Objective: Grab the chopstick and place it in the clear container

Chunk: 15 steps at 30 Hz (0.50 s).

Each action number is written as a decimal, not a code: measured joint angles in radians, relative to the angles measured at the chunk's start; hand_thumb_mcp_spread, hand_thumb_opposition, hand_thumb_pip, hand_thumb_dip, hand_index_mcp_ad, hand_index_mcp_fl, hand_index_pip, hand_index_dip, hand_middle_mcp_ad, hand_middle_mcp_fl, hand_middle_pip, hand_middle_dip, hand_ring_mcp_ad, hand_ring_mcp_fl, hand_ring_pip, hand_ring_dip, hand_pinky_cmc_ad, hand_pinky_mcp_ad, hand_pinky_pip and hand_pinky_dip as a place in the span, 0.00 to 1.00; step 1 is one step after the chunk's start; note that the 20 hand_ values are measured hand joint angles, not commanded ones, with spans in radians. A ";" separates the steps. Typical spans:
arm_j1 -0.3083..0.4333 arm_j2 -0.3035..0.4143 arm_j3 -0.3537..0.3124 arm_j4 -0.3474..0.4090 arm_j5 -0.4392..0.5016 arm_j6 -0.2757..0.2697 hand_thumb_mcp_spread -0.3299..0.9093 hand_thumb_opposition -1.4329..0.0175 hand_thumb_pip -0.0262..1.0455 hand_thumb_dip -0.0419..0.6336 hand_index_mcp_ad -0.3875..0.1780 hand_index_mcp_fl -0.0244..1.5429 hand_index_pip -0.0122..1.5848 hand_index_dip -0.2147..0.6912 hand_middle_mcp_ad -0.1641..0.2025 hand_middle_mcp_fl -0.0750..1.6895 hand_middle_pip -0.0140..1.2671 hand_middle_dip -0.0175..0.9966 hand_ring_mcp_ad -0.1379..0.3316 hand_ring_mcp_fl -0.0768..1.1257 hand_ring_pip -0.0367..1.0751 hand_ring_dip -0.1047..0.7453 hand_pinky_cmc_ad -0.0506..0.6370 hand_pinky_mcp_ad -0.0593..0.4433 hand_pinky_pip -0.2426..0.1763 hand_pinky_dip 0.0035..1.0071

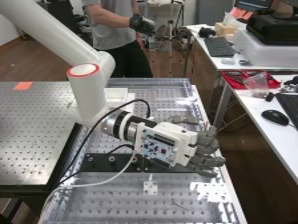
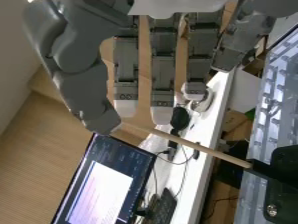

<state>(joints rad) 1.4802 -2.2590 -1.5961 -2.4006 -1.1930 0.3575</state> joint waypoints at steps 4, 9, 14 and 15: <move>0.001 0.000 0.003 -0.008 0.003 -0.004 0.71 0.46 0.66 0.44 0.55 0.02 0.98 0.36 0.65 0.18 0.76 0.70 0.61 0.35 0.15 0.69 0.55 0.50 0.53 0.19; 0.002 0.000 0.005 -0.013 0.013 -0.009 0.71 0.46 0.66 0.44 0.55 0.02 0.98 0.37 0.65 0.18 0.78 0.71 0.61 0.35 0.18 0.70 0.57 0.50 0.53 0.17; 0.002 -0.002 0.010 -0.016 0.013 -0.014 0.71 0.46 0.65 0.44 0.55 0.02 0.98 0.37 0.66 0.19 0.79 0.73 0.58 0.38 0.18 0.71 0.57 0.50 0.54 0.17; 0.002 -0.002 0.011 -0.015 0.012 -0.014 0.71 0.46 0.64 0.44 0.55 0.02 0.98 0.37 0.65 0.20 0.79 0.73 0.58 0.38 0.18 0.71 0.57 0.50 0.55 0.17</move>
<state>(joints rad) 1.4819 -2.2614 -1.5847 -2.4160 -1.1807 0.3436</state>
